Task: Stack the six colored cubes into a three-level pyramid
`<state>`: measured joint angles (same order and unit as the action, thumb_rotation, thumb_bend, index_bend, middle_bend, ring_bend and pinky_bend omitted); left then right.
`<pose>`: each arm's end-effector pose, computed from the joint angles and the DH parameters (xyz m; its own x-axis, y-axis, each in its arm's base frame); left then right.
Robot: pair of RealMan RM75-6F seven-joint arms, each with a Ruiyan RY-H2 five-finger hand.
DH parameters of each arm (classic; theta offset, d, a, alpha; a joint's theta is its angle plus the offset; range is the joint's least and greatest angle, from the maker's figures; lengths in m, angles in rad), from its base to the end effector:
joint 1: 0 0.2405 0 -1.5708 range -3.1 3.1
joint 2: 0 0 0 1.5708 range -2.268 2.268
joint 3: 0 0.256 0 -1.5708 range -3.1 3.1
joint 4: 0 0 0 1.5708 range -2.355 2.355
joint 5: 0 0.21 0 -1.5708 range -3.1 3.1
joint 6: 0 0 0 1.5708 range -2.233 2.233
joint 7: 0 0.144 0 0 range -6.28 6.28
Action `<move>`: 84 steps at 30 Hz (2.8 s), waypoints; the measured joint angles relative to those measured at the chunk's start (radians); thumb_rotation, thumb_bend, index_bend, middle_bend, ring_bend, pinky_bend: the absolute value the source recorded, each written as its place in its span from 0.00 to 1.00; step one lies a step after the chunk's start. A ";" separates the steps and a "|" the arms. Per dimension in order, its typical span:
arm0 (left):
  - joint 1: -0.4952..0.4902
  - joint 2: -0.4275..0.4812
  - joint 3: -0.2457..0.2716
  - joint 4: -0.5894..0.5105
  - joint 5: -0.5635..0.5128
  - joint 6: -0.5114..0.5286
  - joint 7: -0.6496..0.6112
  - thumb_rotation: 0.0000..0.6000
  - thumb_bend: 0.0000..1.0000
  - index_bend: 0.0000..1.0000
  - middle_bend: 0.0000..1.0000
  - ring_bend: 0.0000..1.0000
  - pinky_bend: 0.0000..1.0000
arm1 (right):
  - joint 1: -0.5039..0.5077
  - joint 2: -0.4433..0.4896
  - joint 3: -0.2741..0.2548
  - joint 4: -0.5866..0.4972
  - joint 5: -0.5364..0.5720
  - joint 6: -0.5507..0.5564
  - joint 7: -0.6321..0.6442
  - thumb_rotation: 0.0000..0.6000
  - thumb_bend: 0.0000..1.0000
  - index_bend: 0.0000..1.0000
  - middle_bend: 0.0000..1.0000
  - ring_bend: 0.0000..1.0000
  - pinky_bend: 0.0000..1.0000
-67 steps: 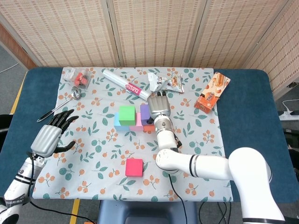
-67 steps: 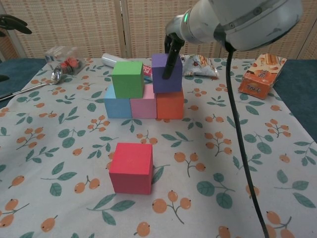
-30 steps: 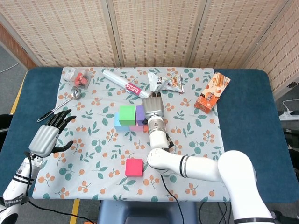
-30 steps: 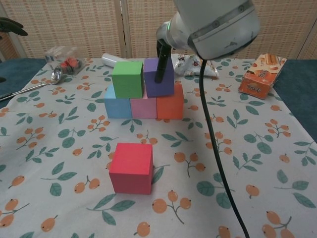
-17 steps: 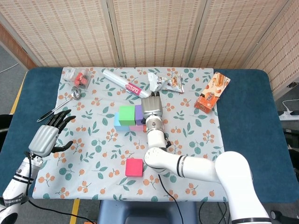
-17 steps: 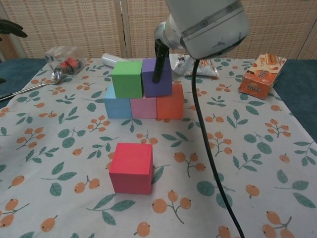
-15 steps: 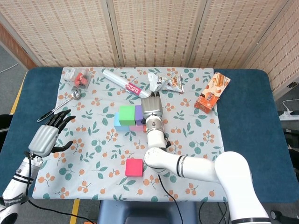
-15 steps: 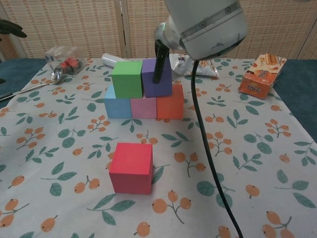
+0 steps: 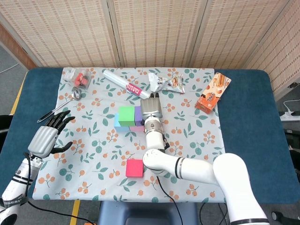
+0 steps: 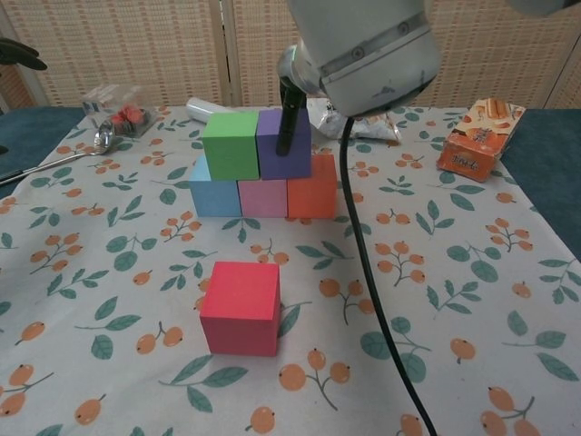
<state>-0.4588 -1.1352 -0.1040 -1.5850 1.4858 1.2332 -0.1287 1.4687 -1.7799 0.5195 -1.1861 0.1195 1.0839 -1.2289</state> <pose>-0.2347 0.2960 0.1321 0.3227 0.0835 0.9428 0.9041 -0.3219 -0.2810 0.0469 -0.4345 -0.0440 0.5761 -0.3569 0.7353 -0.8062 -0.0995 0.5833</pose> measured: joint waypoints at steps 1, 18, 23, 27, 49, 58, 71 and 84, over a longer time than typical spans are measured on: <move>0.000 0.000 0.000 0.000 0.001 0.000 0.000 1.00 0.29 0.13 0.00 0.00 0.12 | 0.000 -0.001 0.001 0.001 0.000 0.001 -0.002 1.00 0.30 0.52 0.47 0.20 0.18; -0.002 -0.006 -0.002 0.003 0.002 -0.002 -0.001 1.00 0.29 0.12 0.00 0.00 0.12 | -0.013 -0.004 0.016 -0.009 -0.003 0.008 -0.029 1.00 0.30 0.18 0.37 0.08 0.08; -0.004 -0.006 -0.003 0.002 0.002 -0.004 0.003 1.00 0.29 0.12 0.00 0.00 0.12 | -0.018 -0.002 0.019 -0.019 -0.005 0.008 -0.032 1.00 0.30 0.12 0.30 0.03 0.05; -0.006 -0.005 -0.004 0.001 0.001 -0.009 0.008 1.00 0.29 0.12 0.00 0.00 0.12 | -0.021 0.002 0.019 -0.029 -0.004 0.009 -0.036 1.00 0.30 0.08 0.27 0.01 0.01; -0.050 0.007 -0.003 -0.026 0.008 -0.071 0.078 1.00 0.29 0.13 0.01 0.00 0.12 | -0.170 0.217 0.015 -0.347 -0.072 -0.025 0.086 1.00 0.07 0.00 0.15 0.00 0.00; -0.078 -0.015 -0.014 -0.018 -0.046 -0.131 0.082 1.00 0.29 0.18 0.08 0.00 0.14 | -0.435 0.453 -0.030 -0.565 -0.311 -0.169 0.364 1.00 0.07 0.01 0.18 0.00 0.04; -0.115 0.011 0.086 -0.078 0.167 -0.176 -0.072 1.00 0.30 0.17 0.15 0.09 0.16 | -0.774 0.697 -0.109 -0.682 -0.864 -0.285 0.833 1.00 0.07 0.02 0.19 0.00 0.05; -0.239 -0.108 0.098 -0.154 0.142 -0.384 0.064 1.00 0.31 0.02 0.03 0.00 0.15 | -0.900 0.755 -0.203 -0.596 -1.088 -0.252 1.087 1.00 0.07 0.01 0.19 0.00 0.05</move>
<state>-0.6982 -1.2430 -0.0065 -1.7392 1.6273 0.8495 -0.0647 0.5691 -1.0254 0.3166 -1.7818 -0.9684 0.8320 -0.1424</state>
